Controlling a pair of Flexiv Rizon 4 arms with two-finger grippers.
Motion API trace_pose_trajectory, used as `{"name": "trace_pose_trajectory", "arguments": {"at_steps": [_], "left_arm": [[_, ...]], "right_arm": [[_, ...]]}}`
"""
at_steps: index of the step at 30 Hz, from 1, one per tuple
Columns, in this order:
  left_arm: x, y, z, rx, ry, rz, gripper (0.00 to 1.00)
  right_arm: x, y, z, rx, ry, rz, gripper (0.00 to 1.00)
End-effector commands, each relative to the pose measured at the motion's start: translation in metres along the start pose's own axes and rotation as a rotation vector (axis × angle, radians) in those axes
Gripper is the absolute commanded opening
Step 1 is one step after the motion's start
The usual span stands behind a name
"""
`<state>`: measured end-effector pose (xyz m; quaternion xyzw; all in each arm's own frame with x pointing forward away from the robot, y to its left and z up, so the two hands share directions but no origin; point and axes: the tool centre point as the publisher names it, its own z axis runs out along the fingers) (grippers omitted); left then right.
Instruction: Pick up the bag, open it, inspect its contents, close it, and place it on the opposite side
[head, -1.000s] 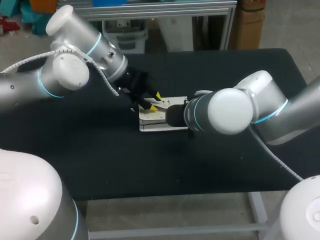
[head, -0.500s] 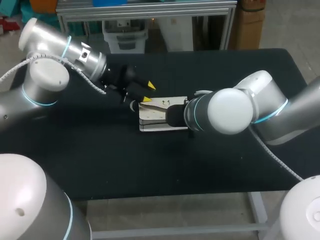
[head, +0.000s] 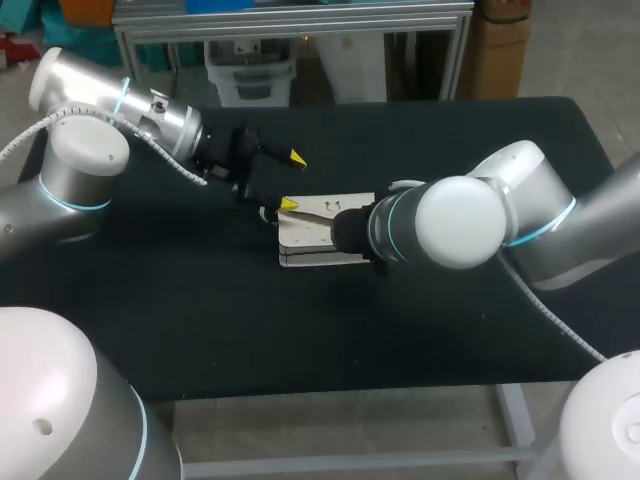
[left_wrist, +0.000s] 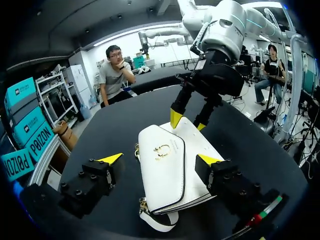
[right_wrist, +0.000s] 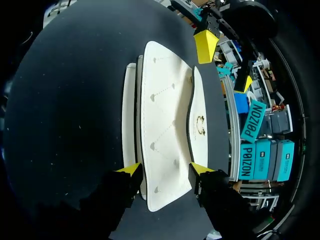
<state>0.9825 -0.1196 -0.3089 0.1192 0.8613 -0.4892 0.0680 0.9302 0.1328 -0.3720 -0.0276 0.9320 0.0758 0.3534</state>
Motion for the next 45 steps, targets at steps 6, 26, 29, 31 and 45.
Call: {"name": "trace_pose_trajectory", "arguments": {"at_steps": [6, 26, 29, 31, 45], "left_arm": [[0.001, -0.005, -0.008, -0.005, -0.005, -0.051, 1.0], [0.001, -0.003, -0.011, -0.007, -0.013, -0.143, 1.0], [0.002, -0.004, -0.013, -0.01, -0.019, -0.159, 1.0], [0.002, -0.005, -0.012, -0.014, -0.021, -0.167, 1.0], [0.006, -0.01, -0.017, -0.038, -0.011, -0.228, 1.0]], "right_arm": [[0.003, -0.002, -0.001, -0.021, -0.136, -0.003, 1.0], [-0.021, 0.005, -0.015, -0.131, -0.152, 0.001, 1.0], [-0.022, 0.005, -0.022, -0.152, -0.157, 0.002, 1.0], [-0.022, 0.006, -0.025, -0.161, -0.164, -0.002, 1.0], [-0.02, 0.004, -0.05, -0.235, -0.131, 0.038, 1.0]]}}
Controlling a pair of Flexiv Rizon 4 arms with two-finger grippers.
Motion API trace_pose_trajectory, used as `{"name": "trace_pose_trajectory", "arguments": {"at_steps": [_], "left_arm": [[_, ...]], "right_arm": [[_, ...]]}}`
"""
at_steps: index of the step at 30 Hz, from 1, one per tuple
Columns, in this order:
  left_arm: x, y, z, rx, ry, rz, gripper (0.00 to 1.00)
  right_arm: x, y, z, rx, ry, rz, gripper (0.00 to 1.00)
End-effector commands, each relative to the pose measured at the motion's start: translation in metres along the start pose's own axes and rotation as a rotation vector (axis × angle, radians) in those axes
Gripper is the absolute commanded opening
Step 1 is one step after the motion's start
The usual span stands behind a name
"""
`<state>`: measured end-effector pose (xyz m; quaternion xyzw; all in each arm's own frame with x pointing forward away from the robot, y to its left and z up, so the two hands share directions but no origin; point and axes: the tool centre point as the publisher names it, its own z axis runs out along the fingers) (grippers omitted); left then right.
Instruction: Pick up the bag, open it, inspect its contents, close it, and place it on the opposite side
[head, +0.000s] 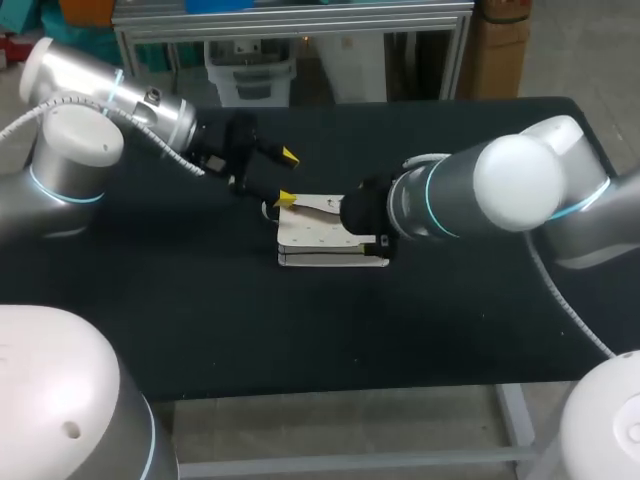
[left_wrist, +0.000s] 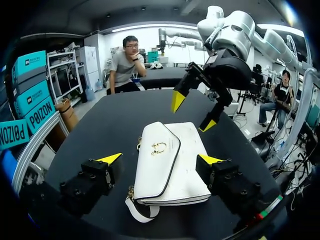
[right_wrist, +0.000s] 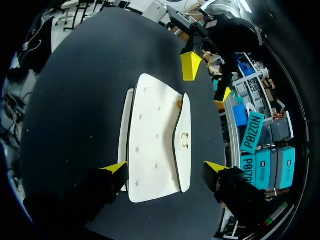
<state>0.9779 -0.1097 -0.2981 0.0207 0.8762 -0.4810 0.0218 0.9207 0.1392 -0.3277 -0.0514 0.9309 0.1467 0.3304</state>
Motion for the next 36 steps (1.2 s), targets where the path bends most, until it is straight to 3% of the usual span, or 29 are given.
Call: {"name": "trace_pose_trajectory", "arguments": {"at_steps": [1, 10, 16, 18, 20, 21, 22, 23, 36], "left_arm": [[0.004, -0.004, -0.005, -0.006, 0.001, -0.027, 1.0], [0.006, -0.008, -0.02, -0.02, 0.039, -0.317, 1.0], [0.011, -0.009, -0.028, -0.073, 0.067, -0.436, 1.0], [0.014, -0.009, -0.031, -0.083, 0.093, -0.463, 1.0], [0.016, -0.011, -0.035, -0.049, 0.188, -0.466, 1.0], [0.018, -0.013, -0.038, -0.058, 0.193, -0.451, 1.0], [0.018, -0.013, -0.038, -0.058, 0.193, -0.451, 1.0], [0.018, -0.013, -0.038, -0.058, 0.193, -0.451, 1.0], [0.018, -0.013, -0.038, -0.058, 0.193, -0.451, 1.0]], "right_arm": [[0.002, -0.008, -0.015, -0.082, -0.162, 0.029, 1.0], [-0.005, -0.018, -0.039, -0.056, -0.078, 0.219, 1.0], [-0.013, -0.032, -0.053, -0.028, 0.023, 0.333, 1.0], [-0.017, -0.04, -0.057, -0.084, 0.082, 0.369, 1.0], [-0.023, -0.049, -0.059, -0.148, 0.132, 0.39, 1.0], [-0.028, -0.055, -0.06, -0.211, 0.173, 0.396, 1.0], [-0.033, -0.062, -0.061, -0.219, 0.189, 0.39, 1.0], [-0.041, -0.071, -0.064, -0.135, 0.172, 0.363, 1.0], [-0.041, -0.071, -0.064, -0.135, 0.172, 0.363, 1.0]]}}
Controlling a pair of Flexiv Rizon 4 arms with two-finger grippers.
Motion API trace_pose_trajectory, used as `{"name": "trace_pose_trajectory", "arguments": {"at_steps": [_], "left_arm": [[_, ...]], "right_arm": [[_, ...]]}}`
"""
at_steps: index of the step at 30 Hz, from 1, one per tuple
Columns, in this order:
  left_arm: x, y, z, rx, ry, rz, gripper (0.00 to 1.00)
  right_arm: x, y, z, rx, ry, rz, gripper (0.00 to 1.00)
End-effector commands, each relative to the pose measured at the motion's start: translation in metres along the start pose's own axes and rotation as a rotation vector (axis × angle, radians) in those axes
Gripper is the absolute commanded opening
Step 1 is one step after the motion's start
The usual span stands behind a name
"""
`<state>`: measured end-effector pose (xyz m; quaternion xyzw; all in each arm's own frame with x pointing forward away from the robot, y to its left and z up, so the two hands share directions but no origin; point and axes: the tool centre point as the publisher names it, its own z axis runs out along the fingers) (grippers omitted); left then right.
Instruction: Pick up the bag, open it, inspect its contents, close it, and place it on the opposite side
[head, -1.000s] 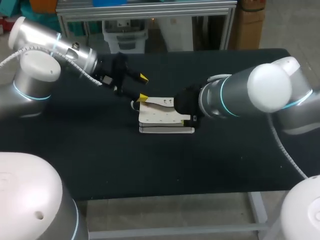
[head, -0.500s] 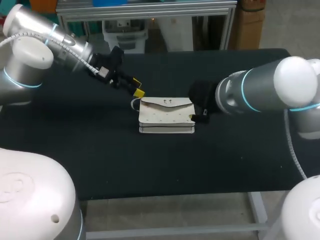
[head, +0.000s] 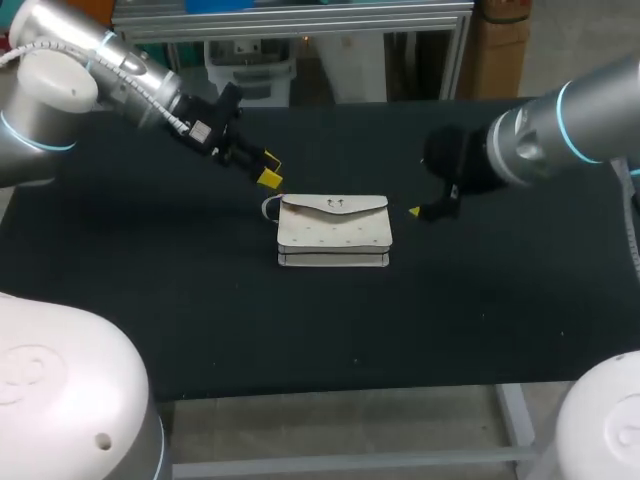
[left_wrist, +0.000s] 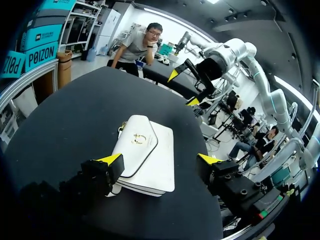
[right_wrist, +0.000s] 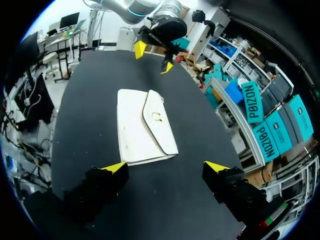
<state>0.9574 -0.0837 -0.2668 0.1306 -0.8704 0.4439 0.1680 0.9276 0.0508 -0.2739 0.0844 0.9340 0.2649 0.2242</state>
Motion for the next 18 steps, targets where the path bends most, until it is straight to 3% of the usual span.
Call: {"name": "trace_pose_trajectory", "arguments": {"at_steps": [1, 5, 12, 18], "left_arm": [[-0.001, 0.0, 0.0, 0.001, 0.003, 0.0, 1.0], [-0.006, -0.008, 0.013, 0.139, -0.076, -0.128, 1.0], [-0.005, -0.013, 0.011, 0.287, -0.229, -0.399, 1.0], [-0.004, -0.014, 0.005, 0.272, -0.372, -0.616, 1.0]], "right_arm": [[-0.001, 0.002, -0.001, 0.01, 0.022, 0.0, 1.0], [-0.001, 0.008, -0.001, -0.002, 0.002, 0.068, 1.0], [-0.004, 0.014, -0.009, 0.05, -0.004, 0.31, 1.0], [0.003, 0.018, -0.012, 0.121, 0.075, 0.442, 1.0]]}}
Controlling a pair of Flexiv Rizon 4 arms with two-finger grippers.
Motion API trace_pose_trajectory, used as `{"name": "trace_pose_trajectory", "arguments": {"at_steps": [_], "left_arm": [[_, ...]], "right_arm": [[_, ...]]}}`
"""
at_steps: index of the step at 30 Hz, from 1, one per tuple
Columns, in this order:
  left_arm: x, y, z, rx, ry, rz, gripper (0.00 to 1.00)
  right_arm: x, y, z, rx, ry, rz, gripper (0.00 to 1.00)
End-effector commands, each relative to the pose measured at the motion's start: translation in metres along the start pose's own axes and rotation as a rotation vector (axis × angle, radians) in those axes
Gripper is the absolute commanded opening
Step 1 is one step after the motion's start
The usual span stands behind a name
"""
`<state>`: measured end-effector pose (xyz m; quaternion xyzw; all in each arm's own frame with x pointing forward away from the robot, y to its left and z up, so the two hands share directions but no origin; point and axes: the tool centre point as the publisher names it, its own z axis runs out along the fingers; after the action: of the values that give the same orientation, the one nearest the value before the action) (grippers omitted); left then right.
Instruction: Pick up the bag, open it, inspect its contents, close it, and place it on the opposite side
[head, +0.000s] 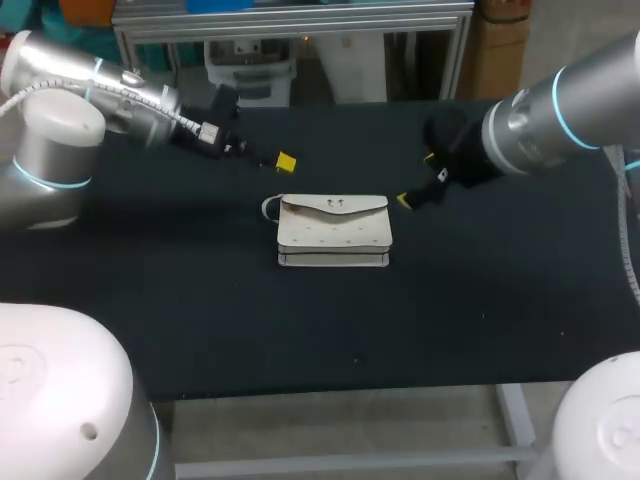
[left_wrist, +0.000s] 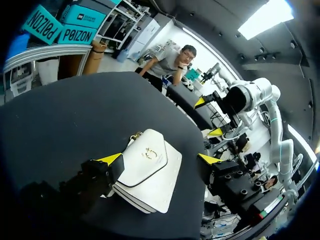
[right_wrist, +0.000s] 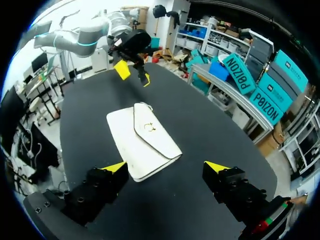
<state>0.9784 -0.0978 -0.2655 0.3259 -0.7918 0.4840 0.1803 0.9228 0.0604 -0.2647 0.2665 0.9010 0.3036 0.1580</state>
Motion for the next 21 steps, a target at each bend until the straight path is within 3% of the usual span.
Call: {"name": "trace_pose_trajectory", "arguments": {"at_steps": [1, 9, 21], "left_arm": [[0.011, 0.007, -0.006, 0.09, -0.292, -0.253, 1.0], [0.014, 0.008, -0.012, -0.057, -0.563, -0.294, 1.0], [0.0, 0.016, -0.01, -0.31, -0.671, -0.402, 1.0]], "right_arm": [[0.003, 0.004, -0.007, 0.155, 0.04, 0.055, 1.0], [0.007, -0.003, -0.013, 0.277, 0.115, 0.193, 1.0], [0.01, -0.025, -0.01, 0.305, 0.297, 0.437, 1.0]]}}
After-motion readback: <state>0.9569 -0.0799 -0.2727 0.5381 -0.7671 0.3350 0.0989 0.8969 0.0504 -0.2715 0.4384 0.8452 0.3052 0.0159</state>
